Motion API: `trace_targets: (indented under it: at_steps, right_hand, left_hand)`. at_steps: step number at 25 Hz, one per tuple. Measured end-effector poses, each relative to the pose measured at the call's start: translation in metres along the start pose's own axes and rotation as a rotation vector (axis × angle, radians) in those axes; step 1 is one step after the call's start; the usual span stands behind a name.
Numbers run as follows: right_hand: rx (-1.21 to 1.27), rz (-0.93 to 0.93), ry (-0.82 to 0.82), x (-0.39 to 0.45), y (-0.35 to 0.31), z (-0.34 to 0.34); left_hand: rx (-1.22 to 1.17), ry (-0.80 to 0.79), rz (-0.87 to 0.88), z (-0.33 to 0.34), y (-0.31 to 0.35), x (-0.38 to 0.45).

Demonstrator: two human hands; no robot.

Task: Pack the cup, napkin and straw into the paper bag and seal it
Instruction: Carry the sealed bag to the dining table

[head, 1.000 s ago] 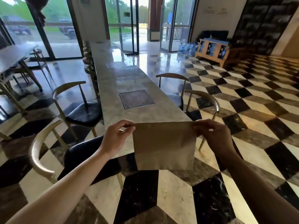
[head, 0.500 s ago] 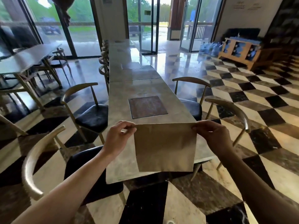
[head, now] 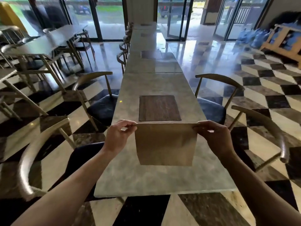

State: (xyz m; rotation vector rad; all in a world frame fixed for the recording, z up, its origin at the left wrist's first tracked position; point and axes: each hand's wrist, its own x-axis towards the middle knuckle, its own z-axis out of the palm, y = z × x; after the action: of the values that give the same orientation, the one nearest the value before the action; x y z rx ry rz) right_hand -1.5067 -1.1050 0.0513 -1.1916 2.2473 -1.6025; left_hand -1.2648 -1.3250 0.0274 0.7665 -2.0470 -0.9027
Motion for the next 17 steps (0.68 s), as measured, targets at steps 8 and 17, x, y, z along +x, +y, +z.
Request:
trace_targets:
  at_steps: [8,17]
  right_hand:
    - [-0.010,0.094,0.005,0.043,0.027,0.040]
    - [0.009,0.241,-0.059,0.055,0.079,0.082]
  left_hand:
    - [-0.057,-0.042,-0.036,0.010,-0.045,0.041]
    - [-0.050,-0.112,-0.178,0.035,-0.101,0.052]
